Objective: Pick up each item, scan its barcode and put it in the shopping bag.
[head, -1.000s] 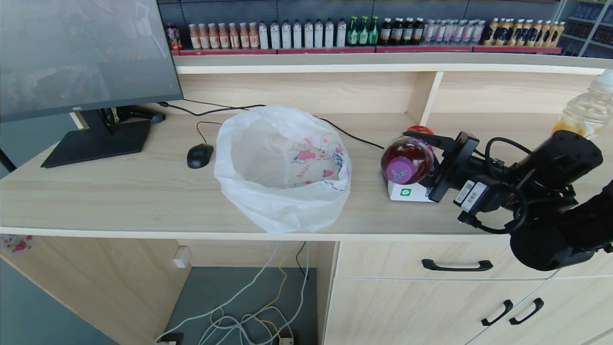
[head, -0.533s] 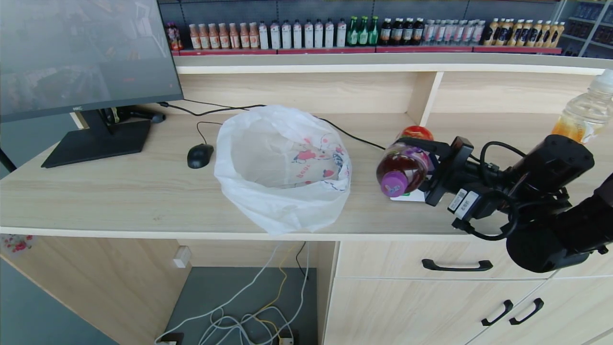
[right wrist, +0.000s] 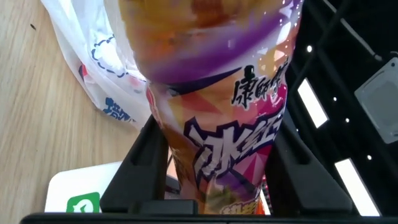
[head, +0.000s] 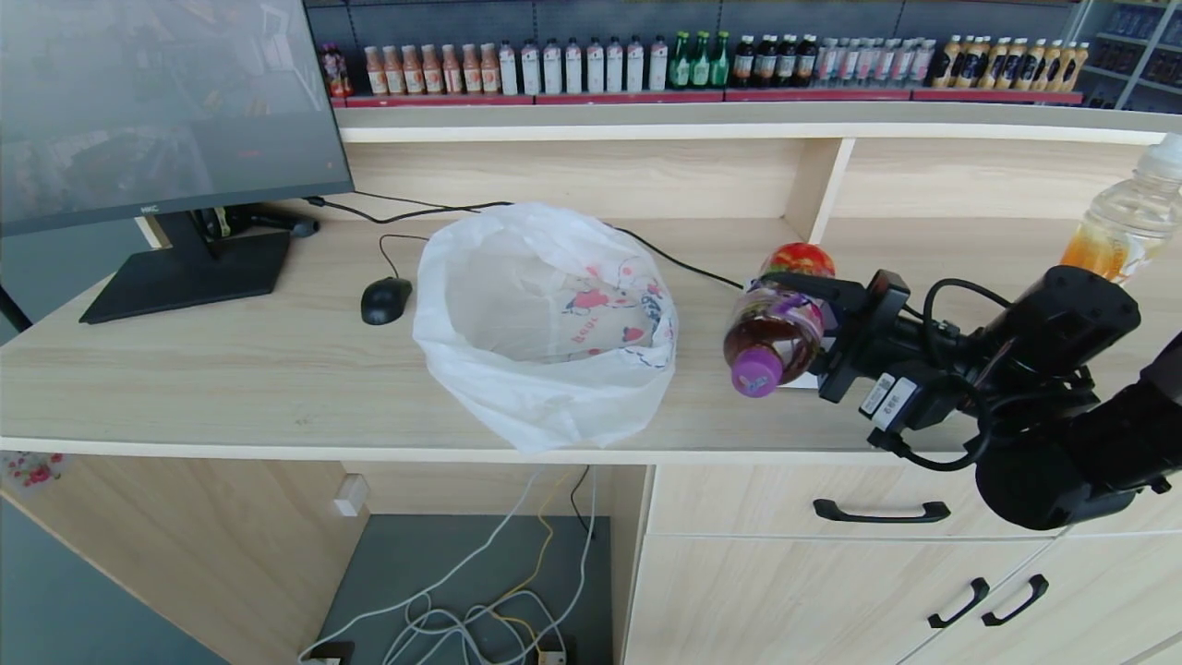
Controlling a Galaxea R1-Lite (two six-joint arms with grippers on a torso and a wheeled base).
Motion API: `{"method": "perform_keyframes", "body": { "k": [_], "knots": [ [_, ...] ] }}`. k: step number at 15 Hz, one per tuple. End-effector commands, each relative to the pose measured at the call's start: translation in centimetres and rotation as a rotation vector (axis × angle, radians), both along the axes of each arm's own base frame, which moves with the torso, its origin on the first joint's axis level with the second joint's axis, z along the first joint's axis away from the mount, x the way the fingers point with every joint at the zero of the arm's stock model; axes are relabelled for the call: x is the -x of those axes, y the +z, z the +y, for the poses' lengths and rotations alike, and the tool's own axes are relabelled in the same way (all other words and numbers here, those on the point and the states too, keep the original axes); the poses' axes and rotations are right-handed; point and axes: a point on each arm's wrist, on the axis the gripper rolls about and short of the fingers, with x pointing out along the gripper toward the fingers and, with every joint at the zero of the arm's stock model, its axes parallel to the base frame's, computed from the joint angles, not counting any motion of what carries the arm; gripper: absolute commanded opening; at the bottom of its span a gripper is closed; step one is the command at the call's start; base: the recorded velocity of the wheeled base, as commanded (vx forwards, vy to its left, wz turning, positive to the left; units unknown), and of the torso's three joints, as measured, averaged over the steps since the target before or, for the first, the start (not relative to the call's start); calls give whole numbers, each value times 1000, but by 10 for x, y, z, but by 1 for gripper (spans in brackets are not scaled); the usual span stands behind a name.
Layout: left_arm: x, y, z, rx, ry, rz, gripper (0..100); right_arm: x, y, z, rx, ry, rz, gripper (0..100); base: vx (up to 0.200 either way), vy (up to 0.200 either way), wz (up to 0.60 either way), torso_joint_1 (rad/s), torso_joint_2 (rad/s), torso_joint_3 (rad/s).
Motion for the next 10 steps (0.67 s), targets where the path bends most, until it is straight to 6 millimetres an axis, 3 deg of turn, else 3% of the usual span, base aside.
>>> {"method": "perform_keyframes", "body": {
  "k": [1, 10],
  "knots": [
    [0, 0, 0, 0, 0, -1, 100, 1, 0, -1, 1, -3, 2, 0, 0, 0, 0, 0, 0, 0],
    [0, 0, 0, 0, 0, 0, 100, 4, 7, -2, -3, -4, -19, 0, 0, 0, 0, 0, 0, 0]
  ]
}}
